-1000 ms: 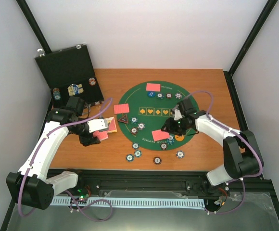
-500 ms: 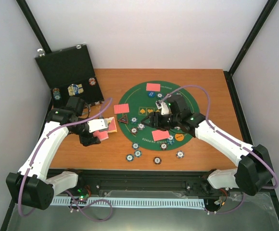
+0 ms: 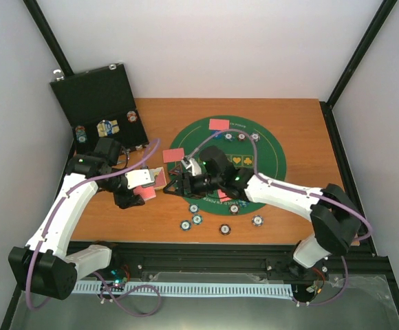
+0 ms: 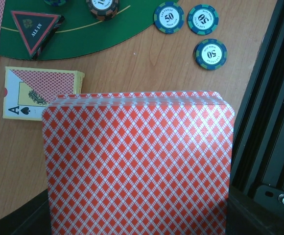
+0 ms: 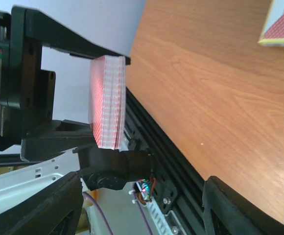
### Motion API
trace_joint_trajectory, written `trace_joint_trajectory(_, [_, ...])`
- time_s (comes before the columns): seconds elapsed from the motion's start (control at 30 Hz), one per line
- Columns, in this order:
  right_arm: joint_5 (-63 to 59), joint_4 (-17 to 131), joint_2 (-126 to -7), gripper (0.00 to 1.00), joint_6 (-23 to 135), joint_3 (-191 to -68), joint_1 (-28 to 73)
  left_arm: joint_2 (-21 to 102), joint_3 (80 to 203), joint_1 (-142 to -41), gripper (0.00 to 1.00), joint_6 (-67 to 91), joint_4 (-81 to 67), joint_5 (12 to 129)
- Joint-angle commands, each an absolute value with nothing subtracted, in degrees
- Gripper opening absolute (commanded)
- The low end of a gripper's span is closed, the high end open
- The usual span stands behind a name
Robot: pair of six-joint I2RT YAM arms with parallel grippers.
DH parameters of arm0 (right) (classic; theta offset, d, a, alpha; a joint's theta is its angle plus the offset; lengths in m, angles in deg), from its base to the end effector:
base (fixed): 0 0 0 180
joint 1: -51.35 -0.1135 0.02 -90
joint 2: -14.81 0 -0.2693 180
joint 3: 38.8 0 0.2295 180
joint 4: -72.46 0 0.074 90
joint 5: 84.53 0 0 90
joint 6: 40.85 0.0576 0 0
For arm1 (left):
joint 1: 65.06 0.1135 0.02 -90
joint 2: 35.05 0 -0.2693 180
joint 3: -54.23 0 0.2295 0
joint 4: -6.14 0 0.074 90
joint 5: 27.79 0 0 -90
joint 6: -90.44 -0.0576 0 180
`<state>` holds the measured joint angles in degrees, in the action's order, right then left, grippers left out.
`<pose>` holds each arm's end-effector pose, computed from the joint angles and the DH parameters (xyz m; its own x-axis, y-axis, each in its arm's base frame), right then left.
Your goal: Distribute texas hold em gaming equipment
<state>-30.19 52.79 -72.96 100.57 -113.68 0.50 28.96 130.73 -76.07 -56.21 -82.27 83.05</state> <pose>0.1855 0.2810 0.2664 -0.9470 -0.1571 -0.2803 -0.3208 0.4085 0.8545 0.1503 -0.0501 0.2812 -0.3034 0.8543 -0.4220 0.9401 0.3405 0.0135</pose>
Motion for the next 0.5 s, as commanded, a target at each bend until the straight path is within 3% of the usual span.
trace_joint_trajectory(0.0, [-31.4, 64.4, -75.7, 0.68, 106.1, -115.0, -2.3, 28.3, 133.3, -76.3, 0.30, -55.7, -82.5, 85.0])
trace_joint_trajectory(0.47, [-31.6, 74.4, -83.3, 0.68, 111.0, -116.5, -6.0, 26.9, 134.0, -76.3, 0.31, -56.2, -83.7, 85.7])
